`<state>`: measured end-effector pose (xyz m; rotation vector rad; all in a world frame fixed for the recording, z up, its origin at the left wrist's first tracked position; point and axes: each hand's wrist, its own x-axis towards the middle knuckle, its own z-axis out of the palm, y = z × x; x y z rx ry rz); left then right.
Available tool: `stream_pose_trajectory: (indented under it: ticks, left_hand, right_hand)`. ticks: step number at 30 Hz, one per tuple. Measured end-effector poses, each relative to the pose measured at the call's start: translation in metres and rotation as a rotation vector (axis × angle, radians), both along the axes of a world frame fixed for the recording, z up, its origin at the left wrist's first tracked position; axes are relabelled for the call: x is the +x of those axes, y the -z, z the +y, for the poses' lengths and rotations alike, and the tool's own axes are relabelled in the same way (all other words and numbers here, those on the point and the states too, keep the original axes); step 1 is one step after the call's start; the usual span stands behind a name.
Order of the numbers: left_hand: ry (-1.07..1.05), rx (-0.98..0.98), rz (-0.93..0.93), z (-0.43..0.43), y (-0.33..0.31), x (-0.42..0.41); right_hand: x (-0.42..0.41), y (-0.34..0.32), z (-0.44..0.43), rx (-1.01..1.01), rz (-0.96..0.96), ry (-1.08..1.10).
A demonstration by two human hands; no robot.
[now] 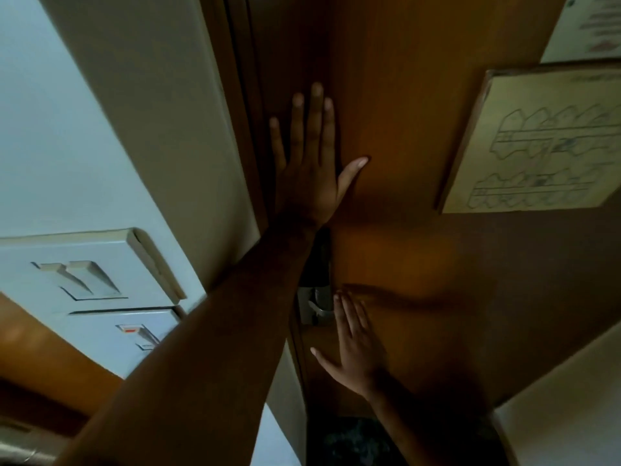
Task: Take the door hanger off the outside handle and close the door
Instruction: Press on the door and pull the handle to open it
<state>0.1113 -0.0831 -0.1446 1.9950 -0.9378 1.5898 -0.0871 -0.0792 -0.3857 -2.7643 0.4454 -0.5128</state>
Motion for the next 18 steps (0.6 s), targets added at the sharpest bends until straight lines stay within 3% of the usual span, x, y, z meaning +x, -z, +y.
stream_pose_trajectory:
  ticks: [4,11,18]
  left_hand:
    - [-0.01,-0.006,0.002,-0.001,0.001,0.0]
    - [-0.019,0.006,0.017,0.004,-0.003,-0.006]
    - [-0.051,0.063,0.082,0.019,-0.008,-0.029]
  right_hand:
    - [0.005,0.018,0.006,0.109,-0.01,0.051]
    - [0.006,0.012,0.0,0.148,0.161,0.049]
    - [-0.007,0.007,0.002,0.189,0.165,0.031]
